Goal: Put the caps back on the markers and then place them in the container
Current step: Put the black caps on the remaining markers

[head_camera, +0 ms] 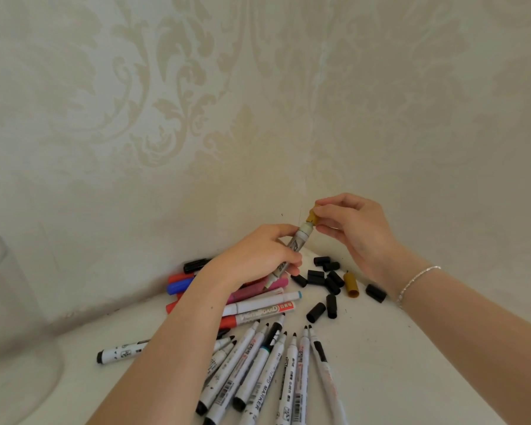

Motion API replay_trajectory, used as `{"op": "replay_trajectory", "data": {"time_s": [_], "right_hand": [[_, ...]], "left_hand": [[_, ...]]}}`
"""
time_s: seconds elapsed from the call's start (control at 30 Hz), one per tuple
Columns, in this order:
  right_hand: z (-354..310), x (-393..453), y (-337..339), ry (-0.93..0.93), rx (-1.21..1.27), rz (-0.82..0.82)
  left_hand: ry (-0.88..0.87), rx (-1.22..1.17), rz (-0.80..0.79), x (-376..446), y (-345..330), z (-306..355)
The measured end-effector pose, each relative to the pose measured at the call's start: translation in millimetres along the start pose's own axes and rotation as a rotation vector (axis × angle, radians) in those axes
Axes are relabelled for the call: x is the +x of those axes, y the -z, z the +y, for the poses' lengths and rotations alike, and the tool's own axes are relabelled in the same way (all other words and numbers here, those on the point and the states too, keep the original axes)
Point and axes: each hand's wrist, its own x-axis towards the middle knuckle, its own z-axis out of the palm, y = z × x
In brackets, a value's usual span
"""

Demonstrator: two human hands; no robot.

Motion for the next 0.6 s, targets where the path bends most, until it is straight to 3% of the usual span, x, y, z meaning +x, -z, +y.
{"op": "replay_trajectory", "data": {"time_s": [0.17,0.3,0.47,0.6], "right_hand": [[-2.5,-3.2,1.9,-0.018,0.058,-0.035],[-2.8,-0.7,8.7,-0.032,0.214,0.129],[7.0,-3.9,15.7,-0.157,0.229,0.093],[11.2,-11.2,9.6,-0.193,0.326,0.034]], "left_hand": [[0.009,-0.031,-0.039,-3.5,4.1,2.0],[0.058,-0.173,-0.131,-8.1,10.0,-0.1],[0.030,-0.720,0.285,6.6,15.6,-11.5],[0.042,-1.020,0.411,12.7,17.5,-17.5]]}}
